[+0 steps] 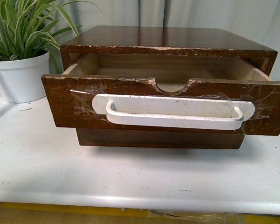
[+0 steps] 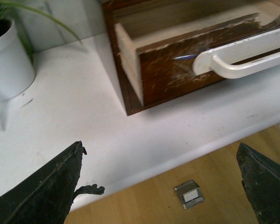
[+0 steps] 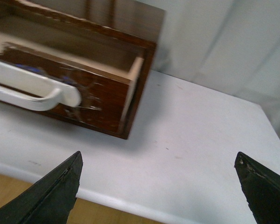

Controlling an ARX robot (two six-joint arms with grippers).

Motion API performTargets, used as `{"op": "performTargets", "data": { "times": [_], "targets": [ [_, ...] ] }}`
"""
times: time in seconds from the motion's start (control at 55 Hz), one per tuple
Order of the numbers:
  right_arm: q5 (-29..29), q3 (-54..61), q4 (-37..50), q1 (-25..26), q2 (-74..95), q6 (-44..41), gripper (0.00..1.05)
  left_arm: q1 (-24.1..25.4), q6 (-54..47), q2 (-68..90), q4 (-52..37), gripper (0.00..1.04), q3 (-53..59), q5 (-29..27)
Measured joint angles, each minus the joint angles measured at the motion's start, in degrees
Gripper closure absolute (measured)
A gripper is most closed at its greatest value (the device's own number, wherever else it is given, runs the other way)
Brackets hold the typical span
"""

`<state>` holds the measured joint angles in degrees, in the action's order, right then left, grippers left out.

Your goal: Open drawer

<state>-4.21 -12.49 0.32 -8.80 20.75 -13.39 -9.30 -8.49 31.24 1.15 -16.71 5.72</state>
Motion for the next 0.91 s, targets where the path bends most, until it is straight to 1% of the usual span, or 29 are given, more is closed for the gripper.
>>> {"op": "performTargets", "data": {
  "times": [0.073, 0.145, 0.2, 0.255, 0.309, 0.509, 0.545, 0.582, 0.6, 0.636, 0.673, 0.8, 0.909],
  "targets": [
    [-1.4, 1.5, -3.6, 1.5, -5.8, 2.5, 0.09, 3.2, 3.4, -6.6, 4.3, 0.06, 2.1, -1.3],
    [-1.0, 2.3, -7.3, 3.7, -10.6, 5.7, 0.09, 6.2, 6.1, -12.3, 8.4, 0.06, 3.3, -3.3],
    [-0.8, 3.0, -7.7, 5.9, -12.4, 7.7, 0.09, 7.5, 7.4, -15.5, 11.2, 0.06, 3.8, -5.6],
    [-0.7, 3.4, -7.6, 8.1, -13.1, 10.0, 0.09, 8.2, 8.9, -18.1, 13.9, 0.06, 4.2, -7.3],
    [-0.7, 3.5, -7.6, 9.2, -13.2, 11.5, 0.09, 8.6, 9.7, -19.7, 15.2, 0.06, 4.7, -7.3],
    [-0.5, 3.5, -7.6, 9.8, -13.4, 13.4, 0.09, 8.8, 10.7, -20.3, 15.5, 0.06, 4.9, -7.3],
    [0.5, 3.9, -6.5, 9.6, -13.7, 13.4, 0.11, 8.9, 10.5, -20.9, 14.4, 0.08, 5.4, -7.1],
    [2.7, 5.2, -3.4, 9.4, -14.6, 13.4, 0.18, 9.0, 10.0, -23.0, 8.8, 0.15, 7.9, -6.3],
    [3.0, 5.6, -2.9, 9.4, -14.8, 13.4, 0.19, 9.0, 10.0, -23.6, 7.5, 0.16, 8.6, -6.1],
    [3.9, 6.4, -1.8, 9.1, -15.6, 13.4, 0.26, 9.1, 9.7, -25.6, 3.0, 0.24, 10.8, -5.7],
    [4.2, 6.8, -1.5, 9.0, -16.0, 13.4, 0.32, 9.1, 9.6, -26.5, 1.0, 0.29, 11.5, -5.7],
    [4.3, 7.8, -1.2, 8.9, -16.7, 13.3, 0.53, 9.1, 9.2, -27.6, -0.4, 0.51, 12.3, -5.7],
    [4.2, 8.5, -1.1, 8.9, -17.2, 13.3, 0.69, 9.1, 9.1, -27.9, -0.4, 0.67, 13.2, -5.7]
  ]
}}
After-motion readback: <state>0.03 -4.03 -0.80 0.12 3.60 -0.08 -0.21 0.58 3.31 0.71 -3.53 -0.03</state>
